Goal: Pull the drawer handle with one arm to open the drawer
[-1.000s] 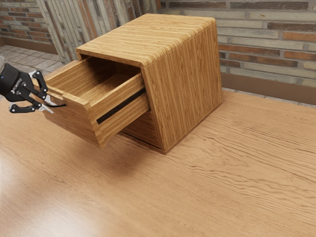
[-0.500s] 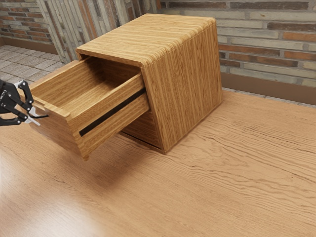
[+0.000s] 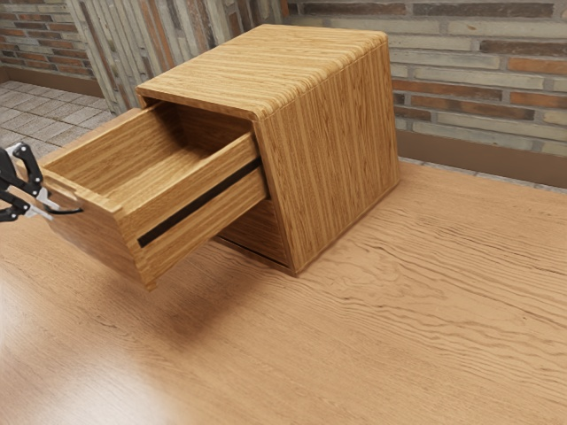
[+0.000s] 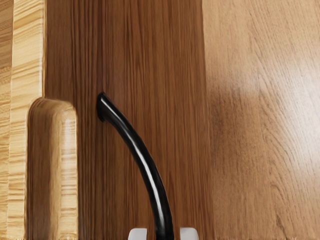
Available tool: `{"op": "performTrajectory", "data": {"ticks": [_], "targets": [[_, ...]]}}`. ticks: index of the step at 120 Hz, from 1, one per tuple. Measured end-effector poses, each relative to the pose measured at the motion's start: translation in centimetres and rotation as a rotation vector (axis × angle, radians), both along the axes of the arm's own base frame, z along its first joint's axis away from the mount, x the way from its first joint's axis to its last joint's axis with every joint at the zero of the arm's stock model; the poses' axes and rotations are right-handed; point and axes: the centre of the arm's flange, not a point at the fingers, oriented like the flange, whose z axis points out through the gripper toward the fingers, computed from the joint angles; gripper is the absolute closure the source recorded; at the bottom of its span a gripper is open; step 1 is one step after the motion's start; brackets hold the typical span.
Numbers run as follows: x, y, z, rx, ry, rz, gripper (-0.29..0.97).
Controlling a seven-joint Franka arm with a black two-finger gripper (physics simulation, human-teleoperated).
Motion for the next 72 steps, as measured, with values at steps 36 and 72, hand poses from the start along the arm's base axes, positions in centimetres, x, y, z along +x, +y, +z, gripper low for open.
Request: {"op": "performTrajectory", "data": {"ticks": [36,72], "targets": [[-2.1,1.1,3.2,0.021,-0.042,0.031,0.50],[12.2,-14.1,9.6,0.170,0.271,0.005,0.16]]}}
